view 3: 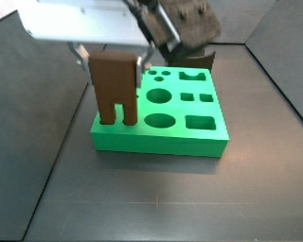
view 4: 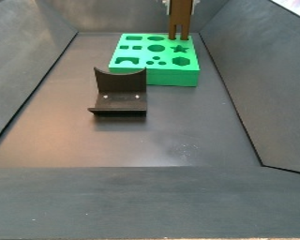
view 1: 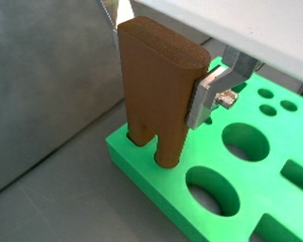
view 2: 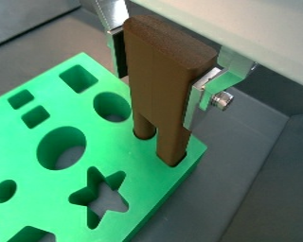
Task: Pick up the square-circle object. Move up. Rotate the square-circle object. Move to above the board. Insert the square-circle object.
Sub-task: Insert the square-circle object.
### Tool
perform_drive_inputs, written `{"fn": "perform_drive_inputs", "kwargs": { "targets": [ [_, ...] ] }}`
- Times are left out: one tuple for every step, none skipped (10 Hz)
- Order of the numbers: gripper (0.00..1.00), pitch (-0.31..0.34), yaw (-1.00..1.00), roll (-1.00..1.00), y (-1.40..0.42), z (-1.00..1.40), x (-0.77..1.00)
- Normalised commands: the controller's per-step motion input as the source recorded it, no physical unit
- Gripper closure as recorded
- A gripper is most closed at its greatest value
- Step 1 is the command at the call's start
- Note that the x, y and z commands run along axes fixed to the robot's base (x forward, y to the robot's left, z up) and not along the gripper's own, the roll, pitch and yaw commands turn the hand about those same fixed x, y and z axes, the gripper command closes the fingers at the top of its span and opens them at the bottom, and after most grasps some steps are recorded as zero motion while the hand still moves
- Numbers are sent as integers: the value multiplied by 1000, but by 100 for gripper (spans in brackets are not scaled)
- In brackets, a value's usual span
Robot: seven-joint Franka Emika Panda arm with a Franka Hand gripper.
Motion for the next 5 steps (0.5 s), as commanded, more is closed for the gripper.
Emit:
{"fn": "perform_drive_inputs", "kwargs": {
  "targets": [
    [100,0,-97,4,0,-480,169],
    [100,0,-89,17,0,-483,146],
    [100,-67,-6,71,0,-414,34],
    [100,-17,0,79,0,-286,103],
    [100,0,0,0,0,0,0]
  ]
}}
